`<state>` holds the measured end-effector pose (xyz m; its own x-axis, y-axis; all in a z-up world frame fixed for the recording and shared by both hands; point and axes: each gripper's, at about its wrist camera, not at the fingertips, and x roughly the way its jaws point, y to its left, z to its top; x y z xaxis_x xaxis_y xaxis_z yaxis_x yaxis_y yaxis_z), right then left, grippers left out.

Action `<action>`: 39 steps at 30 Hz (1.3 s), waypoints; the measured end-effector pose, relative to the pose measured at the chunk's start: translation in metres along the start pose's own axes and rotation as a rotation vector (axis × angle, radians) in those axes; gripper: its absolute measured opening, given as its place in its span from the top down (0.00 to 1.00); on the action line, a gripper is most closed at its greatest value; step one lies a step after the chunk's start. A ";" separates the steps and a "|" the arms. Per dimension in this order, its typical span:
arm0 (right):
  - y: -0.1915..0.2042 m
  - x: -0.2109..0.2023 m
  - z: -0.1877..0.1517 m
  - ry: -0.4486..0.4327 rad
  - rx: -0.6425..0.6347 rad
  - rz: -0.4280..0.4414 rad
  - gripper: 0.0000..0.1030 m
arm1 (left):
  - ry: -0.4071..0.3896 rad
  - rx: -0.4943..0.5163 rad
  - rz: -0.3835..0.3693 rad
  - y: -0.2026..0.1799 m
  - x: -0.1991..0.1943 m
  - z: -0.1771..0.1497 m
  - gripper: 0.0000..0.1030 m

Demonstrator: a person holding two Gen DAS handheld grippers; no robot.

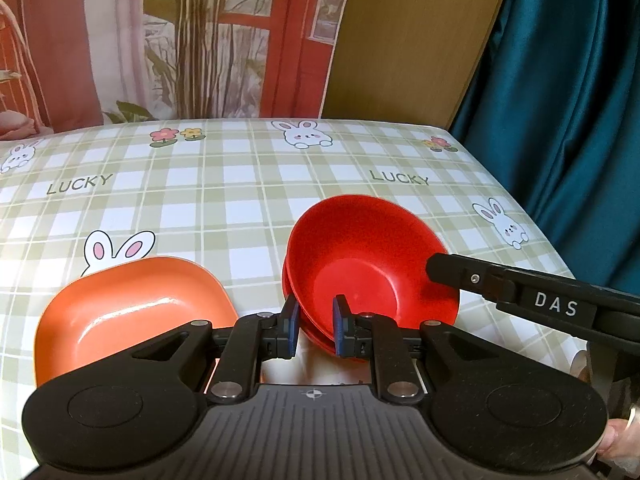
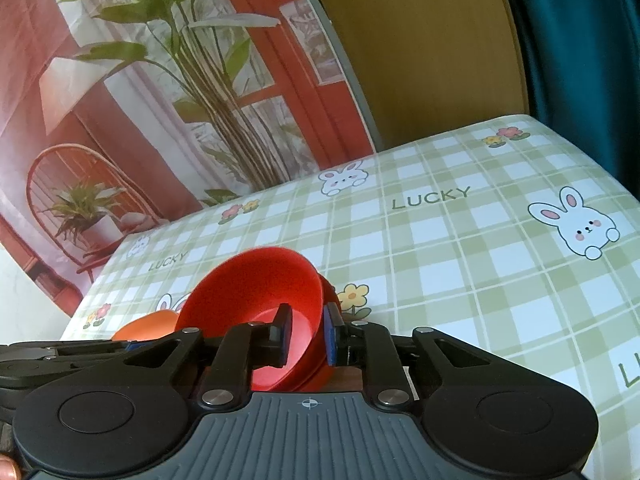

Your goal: Organize plates and bowls

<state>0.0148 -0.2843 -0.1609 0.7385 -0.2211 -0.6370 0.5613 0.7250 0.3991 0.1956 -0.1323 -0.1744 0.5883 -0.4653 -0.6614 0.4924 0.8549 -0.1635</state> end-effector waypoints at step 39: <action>-0.016 0.030 -0.004 0.060 0.036 0.009 0.84 | 0.039 -0.037 -0.008 0.004 0.034 0.000 0.76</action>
<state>0.0267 -0.2999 -0.1896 0.7206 -0.1745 -0.6710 0.5687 0.7024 0.4280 0.2178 -0.1454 -0.1976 0.5587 -0.4632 -0.6879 0.4724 0.8595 -0.1951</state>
